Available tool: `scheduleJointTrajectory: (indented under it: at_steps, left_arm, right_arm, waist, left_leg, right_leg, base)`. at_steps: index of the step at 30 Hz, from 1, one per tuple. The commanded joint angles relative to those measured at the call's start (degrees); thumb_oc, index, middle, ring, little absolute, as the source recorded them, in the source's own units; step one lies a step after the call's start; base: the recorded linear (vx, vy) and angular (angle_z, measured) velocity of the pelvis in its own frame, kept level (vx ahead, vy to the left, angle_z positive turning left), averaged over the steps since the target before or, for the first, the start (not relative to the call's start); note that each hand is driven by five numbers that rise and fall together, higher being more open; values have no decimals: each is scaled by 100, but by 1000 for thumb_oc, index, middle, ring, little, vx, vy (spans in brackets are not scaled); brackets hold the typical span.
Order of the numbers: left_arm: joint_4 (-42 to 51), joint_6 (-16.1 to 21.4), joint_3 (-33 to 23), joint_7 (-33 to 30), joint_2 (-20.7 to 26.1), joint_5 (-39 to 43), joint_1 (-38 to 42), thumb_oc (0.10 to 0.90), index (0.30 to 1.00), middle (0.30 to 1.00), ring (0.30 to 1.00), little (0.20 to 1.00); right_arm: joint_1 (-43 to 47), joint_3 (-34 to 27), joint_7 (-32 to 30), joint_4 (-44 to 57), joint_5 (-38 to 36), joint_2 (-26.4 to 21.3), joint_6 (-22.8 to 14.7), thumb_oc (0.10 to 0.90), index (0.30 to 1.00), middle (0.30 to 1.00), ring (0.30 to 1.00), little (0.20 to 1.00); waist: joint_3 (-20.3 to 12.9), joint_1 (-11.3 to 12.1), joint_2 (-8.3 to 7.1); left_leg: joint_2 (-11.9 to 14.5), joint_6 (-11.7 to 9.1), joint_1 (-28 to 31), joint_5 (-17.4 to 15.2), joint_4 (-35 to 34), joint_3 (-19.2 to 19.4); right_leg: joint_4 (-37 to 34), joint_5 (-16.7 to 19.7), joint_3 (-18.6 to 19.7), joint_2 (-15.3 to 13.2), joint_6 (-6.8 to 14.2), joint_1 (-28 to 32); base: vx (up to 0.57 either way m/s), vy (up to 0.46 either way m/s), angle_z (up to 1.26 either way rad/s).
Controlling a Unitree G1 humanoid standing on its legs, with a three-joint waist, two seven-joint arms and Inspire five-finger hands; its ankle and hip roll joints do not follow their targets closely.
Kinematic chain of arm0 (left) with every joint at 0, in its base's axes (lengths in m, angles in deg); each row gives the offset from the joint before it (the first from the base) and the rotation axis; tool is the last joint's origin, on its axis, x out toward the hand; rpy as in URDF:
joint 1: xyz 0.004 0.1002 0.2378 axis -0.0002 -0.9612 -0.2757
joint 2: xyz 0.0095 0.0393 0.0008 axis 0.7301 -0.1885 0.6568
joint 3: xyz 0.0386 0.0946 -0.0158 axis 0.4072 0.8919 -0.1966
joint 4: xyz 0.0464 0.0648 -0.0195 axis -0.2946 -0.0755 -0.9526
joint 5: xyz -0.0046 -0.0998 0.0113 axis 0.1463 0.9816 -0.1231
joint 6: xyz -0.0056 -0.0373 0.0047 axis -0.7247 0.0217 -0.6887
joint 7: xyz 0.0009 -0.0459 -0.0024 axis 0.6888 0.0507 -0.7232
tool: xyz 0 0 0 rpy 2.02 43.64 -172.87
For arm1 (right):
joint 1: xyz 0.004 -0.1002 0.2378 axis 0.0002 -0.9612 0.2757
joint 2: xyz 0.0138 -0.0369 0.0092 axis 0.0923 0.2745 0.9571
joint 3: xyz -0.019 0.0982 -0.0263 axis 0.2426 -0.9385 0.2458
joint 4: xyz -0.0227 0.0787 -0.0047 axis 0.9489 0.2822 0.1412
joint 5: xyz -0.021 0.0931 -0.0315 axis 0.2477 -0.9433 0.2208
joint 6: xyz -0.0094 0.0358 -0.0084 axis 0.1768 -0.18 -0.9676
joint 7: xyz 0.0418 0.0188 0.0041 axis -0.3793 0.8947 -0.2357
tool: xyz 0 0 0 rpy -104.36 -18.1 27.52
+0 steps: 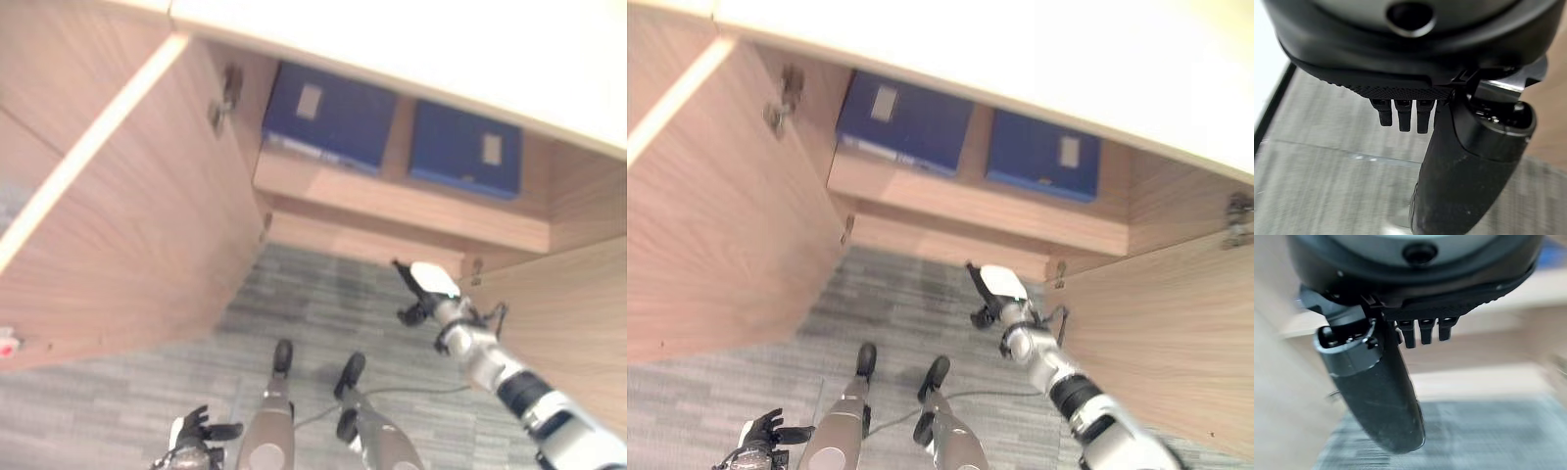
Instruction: Put the empty folder in the office cabinet
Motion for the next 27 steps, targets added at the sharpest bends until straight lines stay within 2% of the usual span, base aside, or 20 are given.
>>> scheduleJointTrajectory:
  at_steps: [1,8,12,16,21,24,27]
  left_arm:
    - [-284,-70,98,51,31,-379,-269,800,900,900,900,900]
    - [-327,-159,493,173,-213,-833,-271,800,900,900,900,900]
    - [-477,-234,676,308,-325,-1066,-233,800,900,900,900,900]
    - [-645,-305,800,457,-384,-1305,-213,800,900,900,900,900]
    - [-687,-338,903,543,-427,-1403,-200,800,900,900,900,900]
    - [-715,-359,875,603,-446,-1387,-233,800,900,900,900,900]
    - [-737,-369,839,619,-451,-1361,-265,800,900,900,900,900]
  right_arm:
    - [-89,-309,-46,-45,-273,-20,-105,800,900,900,900,900]
    - [-881,-952,-87,-1235,-833,507,14,800,900,900,900,900]
    - [-1175,-1469,-162,-2335,-1517,918,46,800,900,900,900,900]
    - [-1422,-2013,-183,-3039,-2188,1119,53,800,900,900,900,900]
    - [-1561,-2851,-311,-3778,-3059,1018,26,800,900,900,900,900]
    - [-1648,-3341,-400,-3869,-3540,794,-41,800,900,900,900,900]
    - [-1686,-3569,-480,-3809,-3786,670,-90,800,900,900,900,900]
  waist:
    - [-522,-230,-55]
    - [-1061,-432,57]
    - [-1327,-543,145]
    - [-1519,-646,231]
    - [-1660,-792,387]
    - [-1725,-937,464]
    - [-1743,-1021,495]
  left_leg:
    - [-125,115,365,-521,13,95]
    - [-137,167,895,-744,-41,257]
    - [-181,198,1074,-808,-68,306]
    - [-201,220,1278,-898,-90,406]
    - [-232,245,1462,-983,-117,510]
    - [-233,246,1559,-1028,-126,628]
    - [-226,244,1587,-1042,-127,682]
  right_leg:
    - [67,-188,107,-72,538,230]
    - [42,-316,258,-8,522,619]
    - [19,-362,341,20,517,738]
    - [6,-395,462,65,510,857]
    - [-5,-418,564,98,518,967]
    - [-5,-429,637,107,525,1015]
    - [-5,-423,682,121,528,1013]
  base:
    - [139,71,-39]
    - [116,28,-26]
    - [95,33,-6]
    - [83,33,-15]
    - [57,26,-17]
    - [48,17,-13]
    - [15,-3,-15]
